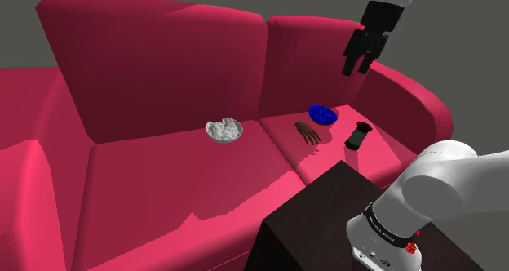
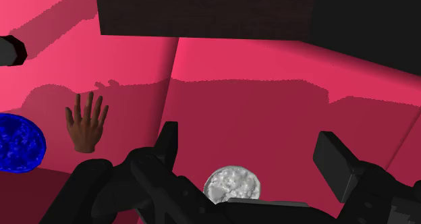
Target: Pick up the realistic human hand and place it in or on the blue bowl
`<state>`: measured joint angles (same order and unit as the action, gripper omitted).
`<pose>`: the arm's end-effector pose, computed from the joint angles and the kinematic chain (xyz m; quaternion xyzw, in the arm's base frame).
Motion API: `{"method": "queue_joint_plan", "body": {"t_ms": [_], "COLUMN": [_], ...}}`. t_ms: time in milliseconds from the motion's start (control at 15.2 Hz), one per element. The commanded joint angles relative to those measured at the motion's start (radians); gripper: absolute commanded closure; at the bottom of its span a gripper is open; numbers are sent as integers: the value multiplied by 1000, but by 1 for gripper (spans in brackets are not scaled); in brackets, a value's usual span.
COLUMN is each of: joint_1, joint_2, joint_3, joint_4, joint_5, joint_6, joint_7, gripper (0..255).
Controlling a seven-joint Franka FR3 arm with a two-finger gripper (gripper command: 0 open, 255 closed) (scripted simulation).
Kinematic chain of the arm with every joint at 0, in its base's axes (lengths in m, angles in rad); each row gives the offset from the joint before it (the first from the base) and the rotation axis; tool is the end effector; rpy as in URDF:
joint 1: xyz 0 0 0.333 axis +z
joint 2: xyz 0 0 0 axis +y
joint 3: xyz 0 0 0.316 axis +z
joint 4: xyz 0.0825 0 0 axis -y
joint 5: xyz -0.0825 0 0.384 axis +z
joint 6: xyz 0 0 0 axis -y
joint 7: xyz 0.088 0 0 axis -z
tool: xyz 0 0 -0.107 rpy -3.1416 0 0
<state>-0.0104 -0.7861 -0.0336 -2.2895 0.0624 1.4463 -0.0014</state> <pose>0.2939 -0.0094 0.6112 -0.9986 0.0130 0.0279 0.0434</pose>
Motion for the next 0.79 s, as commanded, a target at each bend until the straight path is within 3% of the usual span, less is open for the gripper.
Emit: {"method": "queue_joint_plan", "body": {"t_ms": [0, 726], "joint_1": [0, -67], "joint_2": [0, 58], "joint_3": [0, -208], "joint_4": [0, -235], "joint_5": [0, -66], "joint_6": [0, 347], "joint_7": [0, -190], "gripper": [0, 0]}}
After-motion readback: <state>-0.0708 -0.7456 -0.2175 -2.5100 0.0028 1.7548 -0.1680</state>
